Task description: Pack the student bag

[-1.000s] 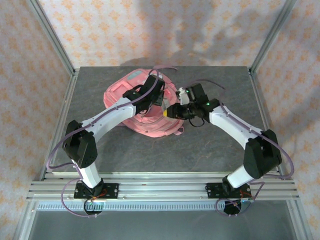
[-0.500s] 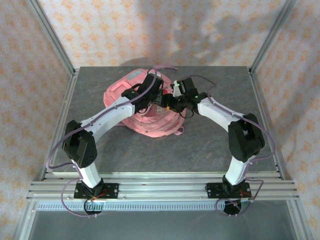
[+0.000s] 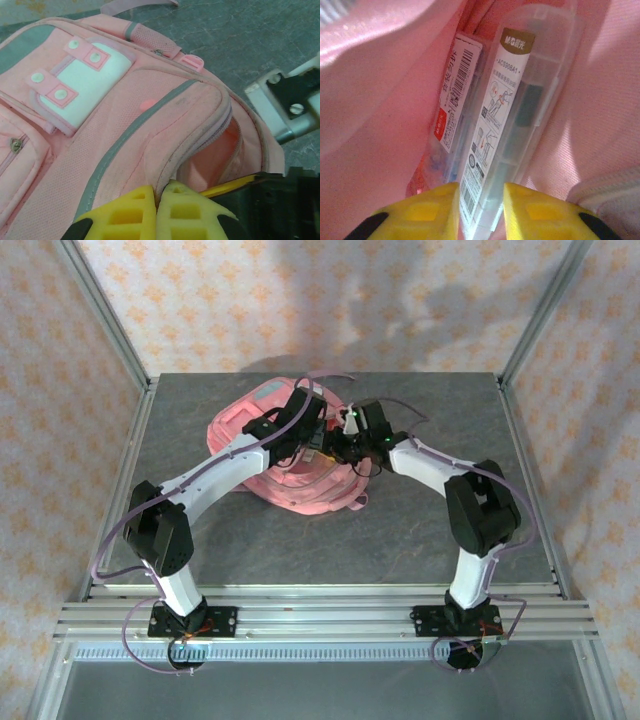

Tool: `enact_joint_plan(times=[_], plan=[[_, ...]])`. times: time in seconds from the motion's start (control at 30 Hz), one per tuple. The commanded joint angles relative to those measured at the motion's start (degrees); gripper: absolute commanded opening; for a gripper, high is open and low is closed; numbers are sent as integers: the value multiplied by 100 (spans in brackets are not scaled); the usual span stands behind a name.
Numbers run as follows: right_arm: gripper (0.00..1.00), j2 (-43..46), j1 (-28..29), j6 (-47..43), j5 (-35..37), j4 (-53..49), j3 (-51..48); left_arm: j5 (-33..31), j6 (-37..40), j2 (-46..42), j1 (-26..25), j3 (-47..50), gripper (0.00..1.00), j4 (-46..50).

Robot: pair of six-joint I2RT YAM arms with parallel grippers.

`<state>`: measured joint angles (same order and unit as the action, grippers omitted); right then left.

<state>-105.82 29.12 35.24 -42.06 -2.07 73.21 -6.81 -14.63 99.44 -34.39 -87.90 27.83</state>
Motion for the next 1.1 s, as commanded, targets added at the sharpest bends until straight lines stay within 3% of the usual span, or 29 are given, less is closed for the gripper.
enact_joint_plan(times=[0.0,0.13,0.23,0.3,0.37,0.4,0.47,0.57,0.83,1.07], plan=[[22,-259,149,262,-171,488,-15,10,-162,-372,11,9,0,-325],[13,-419,281,502,-396,1030,-19,92,-262,-381,9,68,0,-377],[13,-369,287,520,-379,1123,-139,189,-354,-385,11,144,0,-422],[16,-180,287,357,-309,1023,-321,181,-391,-405,9,189,0,-429],[24,145,274,124,-139,816,-594,173,-454,-444,11,242,0,-428],[30,374,278,-28,11,667,-767,178,-493,-481,10,283,3,-449],[40,843,271,-299,305,427,-1142,209,-577,-566,9,377,21,-506],[44,1513,269,-614,720,10,-1669,229,-790,-825,11,616,39,-588],[45,2693,294,-756,904,-145,-2633,36,-1823,-2296,285,2646,56,-1210],[45,2595,394,-727,696,81,-2312,748,-2539,-2664,1153,4121,61,-2036]])
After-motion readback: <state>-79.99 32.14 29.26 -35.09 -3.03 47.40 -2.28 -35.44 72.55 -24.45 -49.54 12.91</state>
